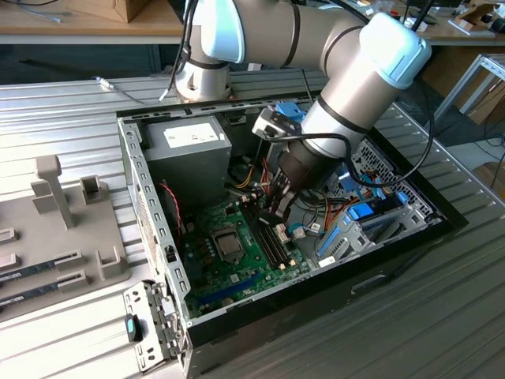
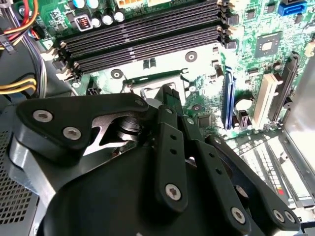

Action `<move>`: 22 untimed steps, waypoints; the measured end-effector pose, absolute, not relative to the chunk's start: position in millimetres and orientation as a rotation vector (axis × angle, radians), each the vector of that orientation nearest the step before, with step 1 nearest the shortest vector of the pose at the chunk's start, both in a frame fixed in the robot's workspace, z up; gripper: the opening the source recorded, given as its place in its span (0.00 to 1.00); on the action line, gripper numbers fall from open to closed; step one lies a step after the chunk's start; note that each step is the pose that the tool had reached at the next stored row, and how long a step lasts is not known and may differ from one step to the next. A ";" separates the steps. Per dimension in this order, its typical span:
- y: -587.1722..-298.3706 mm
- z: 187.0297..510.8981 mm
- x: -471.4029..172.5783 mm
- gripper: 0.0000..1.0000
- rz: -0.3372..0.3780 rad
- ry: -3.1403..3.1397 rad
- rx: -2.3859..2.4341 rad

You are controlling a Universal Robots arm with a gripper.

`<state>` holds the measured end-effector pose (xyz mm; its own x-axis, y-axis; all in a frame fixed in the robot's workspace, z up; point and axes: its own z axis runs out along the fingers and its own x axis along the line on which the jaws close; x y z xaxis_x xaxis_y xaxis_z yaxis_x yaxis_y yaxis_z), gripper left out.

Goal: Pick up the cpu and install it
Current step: 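Install the first cpu locking lever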

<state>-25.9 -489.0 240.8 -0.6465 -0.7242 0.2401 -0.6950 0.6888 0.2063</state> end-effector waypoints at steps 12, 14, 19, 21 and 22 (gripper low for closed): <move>-469.5 248.5 -22.3 0.11 -0.148 -2.596 1.131; -469.2 252.2 -22.3 0.11 -0.149 -2.596 1.133; -467.6 258.6 -19.7 0.11 -0.163 -2.594 1.138; -463.8 258.8 -18.9 0.11 -0.175 -2.593 1.142; -462.1 258.7 -18.8 0.11 -0.180 -2.593 1.144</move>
<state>-18.8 -462.1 258.7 -0.6375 -0.7381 0.2211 -0.7004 0.6747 0.2329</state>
